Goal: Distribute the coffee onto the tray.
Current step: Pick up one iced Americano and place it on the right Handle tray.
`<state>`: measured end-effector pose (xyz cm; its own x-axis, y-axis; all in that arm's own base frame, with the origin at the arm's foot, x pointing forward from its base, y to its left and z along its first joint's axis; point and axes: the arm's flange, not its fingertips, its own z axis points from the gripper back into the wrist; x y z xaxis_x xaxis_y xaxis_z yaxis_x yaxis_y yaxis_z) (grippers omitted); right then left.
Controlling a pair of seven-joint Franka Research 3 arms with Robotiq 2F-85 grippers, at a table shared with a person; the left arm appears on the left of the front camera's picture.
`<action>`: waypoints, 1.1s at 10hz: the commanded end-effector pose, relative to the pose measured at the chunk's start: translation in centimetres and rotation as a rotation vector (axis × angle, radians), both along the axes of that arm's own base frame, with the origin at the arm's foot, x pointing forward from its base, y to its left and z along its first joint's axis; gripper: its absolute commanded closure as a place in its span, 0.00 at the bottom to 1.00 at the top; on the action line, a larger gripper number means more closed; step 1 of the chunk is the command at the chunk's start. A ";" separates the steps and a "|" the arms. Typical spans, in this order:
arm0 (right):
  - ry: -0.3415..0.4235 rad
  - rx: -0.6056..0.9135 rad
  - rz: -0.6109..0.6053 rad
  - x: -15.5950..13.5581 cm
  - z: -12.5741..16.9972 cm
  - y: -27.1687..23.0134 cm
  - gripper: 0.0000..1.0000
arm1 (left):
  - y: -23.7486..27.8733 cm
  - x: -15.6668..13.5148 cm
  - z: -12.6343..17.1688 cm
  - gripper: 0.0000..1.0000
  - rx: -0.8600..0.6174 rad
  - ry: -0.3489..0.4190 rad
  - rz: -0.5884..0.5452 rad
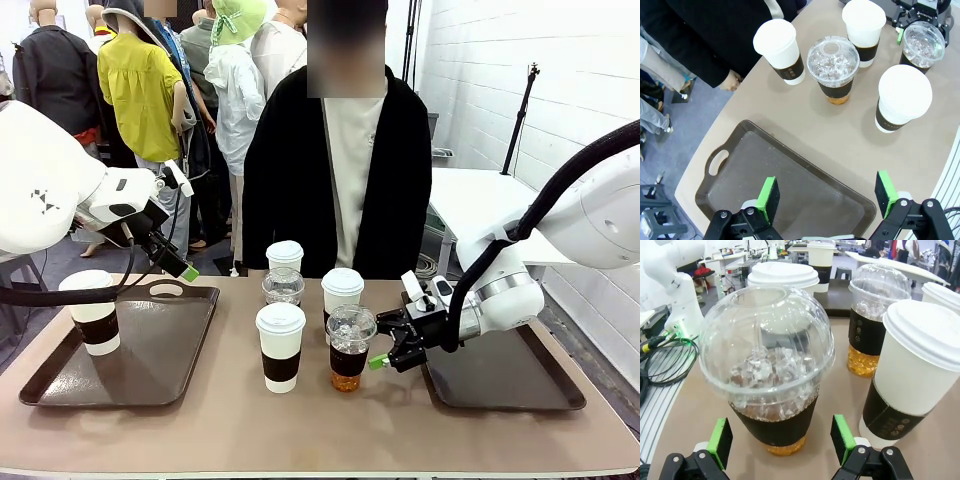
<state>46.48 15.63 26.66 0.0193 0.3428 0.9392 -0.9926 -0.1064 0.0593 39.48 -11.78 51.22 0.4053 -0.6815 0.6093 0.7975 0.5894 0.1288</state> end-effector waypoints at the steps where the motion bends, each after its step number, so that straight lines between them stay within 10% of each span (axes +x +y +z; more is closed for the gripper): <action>1: -0.021 0.036 0.002 0.6 -0.6 1.0 0.00 | 0.2 0.1 -0.2 0.00 -0.012 0.008 -0.002; 11: 0.087 0.050 0.065 1.4 -1.3 3.7 0.00 | 0.2 0.1 -0.2 0.00 -0.012 0.008 -0.002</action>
<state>47.40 18.75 25.27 0.0607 0.2981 0.9526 -0.9775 -0.1753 0.1171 39.48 -11.78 51.23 0.4054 -0.6815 0.6093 0.7975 0.5895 0.1288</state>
